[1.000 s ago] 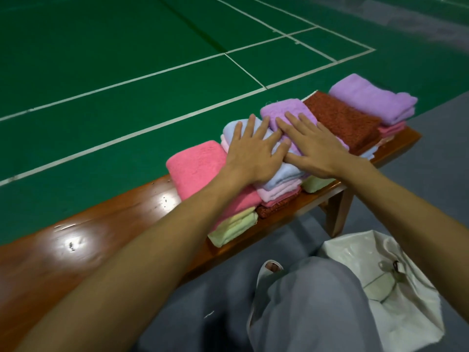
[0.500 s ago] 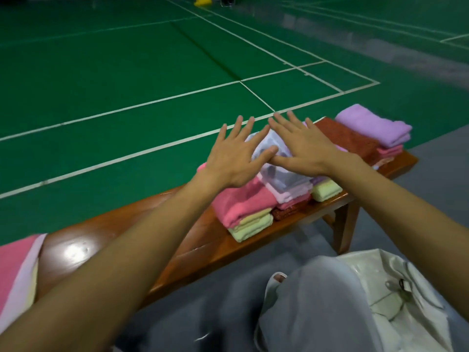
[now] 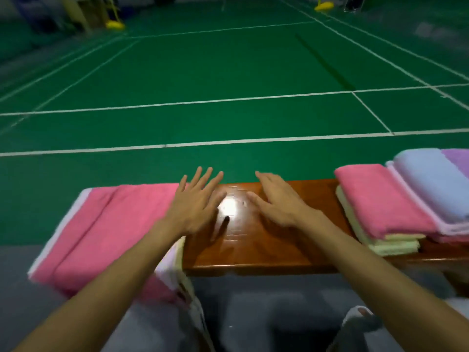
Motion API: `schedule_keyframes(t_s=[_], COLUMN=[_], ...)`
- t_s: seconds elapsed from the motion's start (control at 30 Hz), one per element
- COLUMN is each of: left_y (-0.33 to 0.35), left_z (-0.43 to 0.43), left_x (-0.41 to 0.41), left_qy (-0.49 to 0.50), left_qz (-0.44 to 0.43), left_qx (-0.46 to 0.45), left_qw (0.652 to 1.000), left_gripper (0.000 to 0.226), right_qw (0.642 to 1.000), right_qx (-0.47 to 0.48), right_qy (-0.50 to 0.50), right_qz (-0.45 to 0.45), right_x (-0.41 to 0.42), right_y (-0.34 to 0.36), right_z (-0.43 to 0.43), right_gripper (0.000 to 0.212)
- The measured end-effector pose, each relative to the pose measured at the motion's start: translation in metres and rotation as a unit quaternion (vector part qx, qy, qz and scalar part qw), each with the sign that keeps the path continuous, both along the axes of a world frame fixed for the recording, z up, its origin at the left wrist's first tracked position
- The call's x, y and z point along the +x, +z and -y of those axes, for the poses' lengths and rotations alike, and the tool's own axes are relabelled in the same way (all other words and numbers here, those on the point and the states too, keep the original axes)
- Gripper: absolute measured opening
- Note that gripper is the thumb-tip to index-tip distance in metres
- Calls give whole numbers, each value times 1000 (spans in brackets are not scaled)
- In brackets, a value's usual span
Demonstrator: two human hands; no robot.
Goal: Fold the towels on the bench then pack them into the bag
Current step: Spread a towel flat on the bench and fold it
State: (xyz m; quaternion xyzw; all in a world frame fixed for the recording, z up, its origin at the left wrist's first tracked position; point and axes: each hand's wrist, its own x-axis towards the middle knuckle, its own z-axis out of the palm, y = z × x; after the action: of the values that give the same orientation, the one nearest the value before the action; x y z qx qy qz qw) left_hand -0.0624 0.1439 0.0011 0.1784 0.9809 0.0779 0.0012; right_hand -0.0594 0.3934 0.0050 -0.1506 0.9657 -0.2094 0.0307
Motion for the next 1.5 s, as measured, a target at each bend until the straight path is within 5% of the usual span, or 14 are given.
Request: schedule_keyframes(t_s=[0.2, 0.3, 0.4, 0.5, 0.63, 0.8, 0.87, 0.97, 1.13, 1.37, 1.5], left_y=[-30, -36, -42, -48, -50, -42, -30, -10, 19, 14, -20], left_z=[188, 245, 278, 285, 277, 261, 258, 257, 226, 114, 52], left_x=[15, 23, 30, 35, 35, 35, 31, 17, 1, -5, -8], left_qy=[245, 420, 518, 526, 488, 477, 473, 439, 393, 309, 292], left_qz=[-47, -54, -38, -64, -144, -208, -210, -124, -27, 83, 91], left_qx=[51, 88, 177, 239, 214, 225, 257, 310, 450, 569, 523], left_qw=[967, 902, 836, 814, 834, 824, 816, 834, 802, 758, 795], left_gripper=[76, 54, 61, 47, 24, 21, 20, 18, 30, 23, 20], right_qw=[981, 977, 978, 980, 981, 965, 907, 770, 675, 706, 826], right_qx=[-193, -211, -183, -132, -78, -221, -386, -572, -683, -630, -414], right_qy=[28, -23, -92, -143, -168, -125, -119, -158, -236, -316, -380], right_qz=[15, 11, 42, 52, 63, 70, 118, 233, 150, 71, 35], right_x=[-11, -17, -23, -27, -31, -29, -23, -12, -13, -25, -27], right_y=[-35, -46, -56, -59, -53, -48, -36, -15, -7, -1, -26], right_z=[141, 190, 221, 235, 246, 248, 236, 210, 149, 16, -45], right_gripper=[27, 8, 22, 47, 29, 14, 18, 19, 23, 32, 19])
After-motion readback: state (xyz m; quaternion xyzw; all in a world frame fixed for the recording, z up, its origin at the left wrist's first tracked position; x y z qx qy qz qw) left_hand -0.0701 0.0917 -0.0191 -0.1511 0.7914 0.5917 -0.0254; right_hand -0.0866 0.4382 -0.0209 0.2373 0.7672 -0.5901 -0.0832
